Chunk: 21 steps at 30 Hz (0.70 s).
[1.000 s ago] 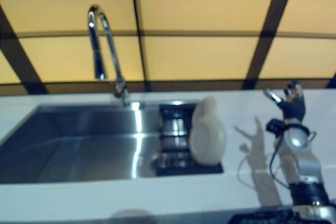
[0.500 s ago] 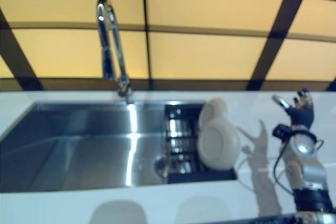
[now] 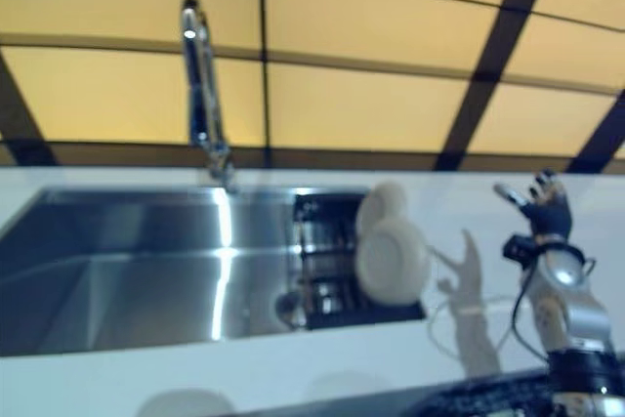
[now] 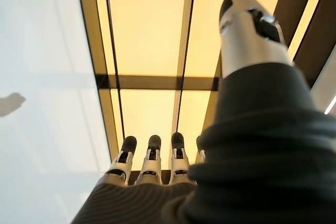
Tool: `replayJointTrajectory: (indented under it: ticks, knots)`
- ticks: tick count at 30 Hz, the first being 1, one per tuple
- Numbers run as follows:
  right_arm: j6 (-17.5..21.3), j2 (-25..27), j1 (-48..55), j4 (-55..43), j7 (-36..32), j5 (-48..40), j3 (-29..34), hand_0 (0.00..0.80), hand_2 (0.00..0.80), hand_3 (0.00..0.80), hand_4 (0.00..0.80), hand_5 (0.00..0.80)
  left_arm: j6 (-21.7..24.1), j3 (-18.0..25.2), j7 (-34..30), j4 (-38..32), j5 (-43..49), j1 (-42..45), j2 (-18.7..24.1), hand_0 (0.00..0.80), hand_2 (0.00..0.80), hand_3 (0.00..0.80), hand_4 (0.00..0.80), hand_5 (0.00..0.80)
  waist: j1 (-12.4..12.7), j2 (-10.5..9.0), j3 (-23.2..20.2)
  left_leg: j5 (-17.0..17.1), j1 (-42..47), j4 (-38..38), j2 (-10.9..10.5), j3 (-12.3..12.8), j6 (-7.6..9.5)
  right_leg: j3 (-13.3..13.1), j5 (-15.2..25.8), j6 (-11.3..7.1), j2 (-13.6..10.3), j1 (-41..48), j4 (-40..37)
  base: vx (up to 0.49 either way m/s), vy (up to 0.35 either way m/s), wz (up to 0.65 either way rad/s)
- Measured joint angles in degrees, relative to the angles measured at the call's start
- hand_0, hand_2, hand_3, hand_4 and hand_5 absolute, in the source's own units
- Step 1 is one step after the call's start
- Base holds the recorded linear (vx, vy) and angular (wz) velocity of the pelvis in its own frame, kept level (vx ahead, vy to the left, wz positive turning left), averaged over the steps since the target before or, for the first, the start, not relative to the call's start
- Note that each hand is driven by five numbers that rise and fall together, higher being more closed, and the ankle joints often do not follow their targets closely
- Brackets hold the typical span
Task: Take plates into dishwasher
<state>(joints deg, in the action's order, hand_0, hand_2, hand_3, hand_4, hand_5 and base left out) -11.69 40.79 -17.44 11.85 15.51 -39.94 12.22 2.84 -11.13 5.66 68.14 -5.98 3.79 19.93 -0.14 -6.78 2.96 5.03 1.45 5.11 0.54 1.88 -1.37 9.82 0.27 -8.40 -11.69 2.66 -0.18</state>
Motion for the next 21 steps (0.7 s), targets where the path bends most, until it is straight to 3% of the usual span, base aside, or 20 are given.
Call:
replayJointTrajectory:
  ticks: [5,14,21]
  knots:
    - [-3.0,0.1,0.7,1.6,-3.8,0.5,-1.2,0.0,0.0,0.0,0.0,0.0,-0.8,0.2,0.1,-0.7,0.0,0.3,-0.3,0.0,0.0,0.0,0.0,0.0,-0.3,1.11,0.0,-0.2,0.1,-0.3,2.3,-0.5,-2.29,0.7,0.6,1.24,3.1,1.2,-1.0,0.01,-0.108,0.03]
    - [-9.0,0.1,2.0,2.0,-13.3,6.4,-2.0,0.0,0.0,0.0,0.0,0.0,-0.9,1.4,0.1,-1.3,0.1,0.2,0.2,0.0,0.0,0.0,0.0,0.0,-0.3,0.02,1.6,-0.8,0.9,0.1,2.7,-1.5,-2.79,2.1,0.8,1.52,3.4,4.4,-3.7,0.016,-0.087,0.07]
    - [-10.1,0.9,4.3,1.5,-19.8,11.7,-2.8,0.0,0.0,0.0,0.0,0.0,-0.8,1.4,0.1,-1.4,0.1,0.4,0.1,0.0,0.0,0.0,0.0,0.0,-0.4,0.18,2.1,-1.0,0.9,0.0,2.7,-1.8,-2.81,2.5,0.8,1.55,3.6,5.1,-4.6,0.013,-0.053,0.02]
